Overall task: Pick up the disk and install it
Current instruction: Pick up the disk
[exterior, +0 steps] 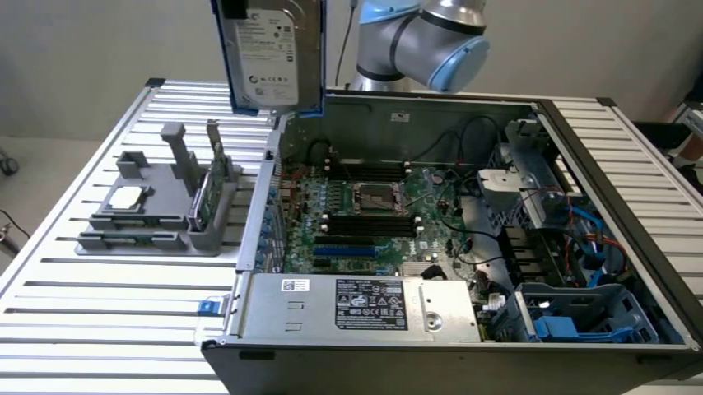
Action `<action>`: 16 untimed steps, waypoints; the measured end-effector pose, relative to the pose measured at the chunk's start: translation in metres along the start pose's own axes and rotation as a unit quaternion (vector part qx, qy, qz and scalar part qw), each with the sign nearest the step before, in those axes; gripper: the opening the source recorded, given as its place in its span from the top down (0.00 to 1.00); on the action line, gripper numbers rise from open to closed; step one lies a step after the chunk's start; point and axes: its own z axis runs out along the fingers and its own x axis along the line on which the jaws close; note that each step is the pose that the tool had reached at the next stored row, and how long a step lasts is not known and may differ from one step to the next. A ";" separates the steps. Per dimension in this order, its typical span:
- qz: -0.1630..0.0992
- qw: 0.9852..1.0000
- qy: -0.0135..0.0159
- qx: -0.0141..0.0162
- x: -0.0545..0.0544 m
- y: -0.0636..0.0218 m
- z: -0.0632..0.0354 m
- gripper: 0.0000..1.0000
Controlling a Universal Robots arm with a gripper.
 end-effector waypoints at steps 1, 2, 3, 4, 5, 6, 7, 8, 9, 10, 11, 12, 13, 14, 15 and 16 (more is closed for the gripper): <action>0.000 1.000 0.000 0.000 0.002 -0.0039 0.0000 0.67; 0.000 1.000 0.000 0.000 0.004 -0.0079 -0.0002 0.67; 0.000 1.000 0.000 0.000 0.006 -0.0117 -0.0002 0.67; 0.000 1.000 0.000 0.000 0.009 -0.0156 -0.0002 0.67; 0.000 1.000 0.000 0.000 0.011 -0.0195 -0.0003 0.67; 0.000 1.000 0.000 0.000 0.013 -0.0237 -0.0002 0.67; 0.000 1.000 0.000 0.000 0.015 -0.0276 -0.0003 0.67; 0.000 1.000 0.000 0.000 0.017 -0.0314 -0.0003 0.67; 0.000 1.000 0.000 0.000 0.020 -0.0353 -0.0004 0.67; 0.000 1.000 0.000 0.000 0.022 -0.0393 -0.0003 0.67; 0.000 1.000 0.000 0.000 0.024 -0.0433 -0.0005 0.67; 0.000 1.000 0.000 0.000 0.026 -0.0471 -0.0003 0.67; 0.000 1.000 0.000 0.000 0.028 -0.0512 -0.0005 0.67; 0.000 1.000 0.000 0.000 0.030 -0.0551 -0.0005 0.67; 0.000 1.000 0.000 0.000 0.033 -0.0591 -0.0005 0.67; 0.000 1.000 0.000 0.000 0.035 -0.0634 -0.0004 0.67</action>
